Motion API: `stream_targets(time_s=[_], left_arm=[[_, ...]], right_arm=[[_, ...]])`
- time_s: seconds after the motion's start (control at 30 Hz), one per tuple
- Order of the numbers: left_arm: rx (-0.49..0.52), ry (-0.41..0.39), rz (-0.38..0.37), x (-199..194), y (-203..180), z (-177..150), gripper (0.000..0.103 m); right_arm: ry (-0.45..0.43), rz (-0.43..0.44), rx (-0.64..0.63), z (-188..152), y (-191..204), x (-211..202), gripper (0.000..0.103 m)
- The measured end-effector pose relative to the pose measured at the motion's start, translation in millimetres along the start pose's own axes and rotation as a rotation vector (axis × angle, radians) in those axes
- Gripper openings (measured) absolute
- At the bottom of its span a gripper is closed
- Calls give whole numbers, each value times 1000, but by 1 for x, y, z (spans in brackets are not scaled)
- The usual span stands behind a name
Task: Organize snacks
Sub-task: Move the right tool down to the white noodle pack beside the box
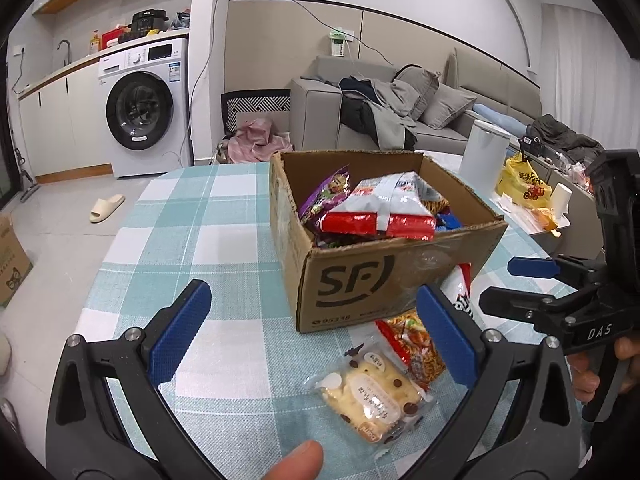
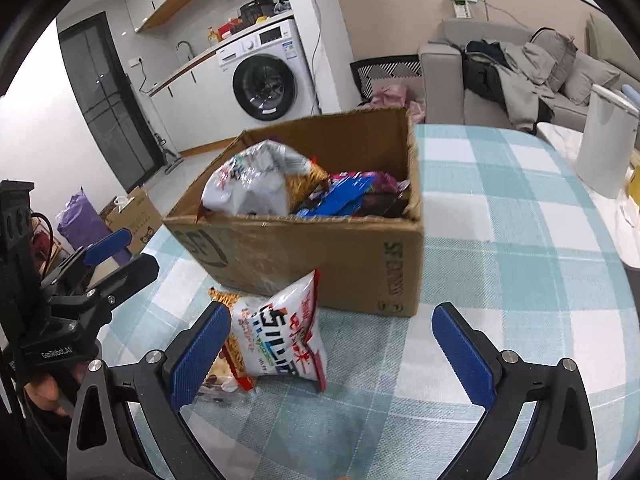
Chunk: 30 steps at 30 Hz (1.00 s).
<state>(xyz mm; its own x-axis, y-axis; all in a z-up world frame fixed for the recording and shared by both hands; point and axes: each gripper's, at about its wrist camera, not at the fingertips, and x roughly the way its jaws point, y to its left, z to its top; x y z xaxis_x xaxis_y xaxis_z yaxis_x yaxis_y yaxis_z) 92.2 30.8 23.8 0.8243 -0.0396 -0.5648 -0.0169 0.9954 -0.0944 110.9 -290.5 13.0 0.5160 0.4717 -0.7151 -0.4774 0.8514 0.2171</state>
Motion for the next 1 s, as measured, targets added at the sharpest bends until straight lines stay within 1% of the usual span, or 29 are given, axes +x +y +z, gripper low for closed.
stream_targets(time_s=[0.17,0.27,0.57,0.73,1.0], left_arm=[[3,23,20,4,6,-3,102],[-15,25,14,5,12,-2,102],[-36,35,30,10,23,-2,102],[-35,47,28,15,24,-3,102],[-31,61,37,21,25,-7,102]], right_arm=[[33,9,-26,-5,7,13,103],[50,19,-41,-8,13,20,103],[106,52,-62,-19,30,45,102],[116,82,-27,-26,34,56,102],[102,71,-37,-30,42,66,101]])
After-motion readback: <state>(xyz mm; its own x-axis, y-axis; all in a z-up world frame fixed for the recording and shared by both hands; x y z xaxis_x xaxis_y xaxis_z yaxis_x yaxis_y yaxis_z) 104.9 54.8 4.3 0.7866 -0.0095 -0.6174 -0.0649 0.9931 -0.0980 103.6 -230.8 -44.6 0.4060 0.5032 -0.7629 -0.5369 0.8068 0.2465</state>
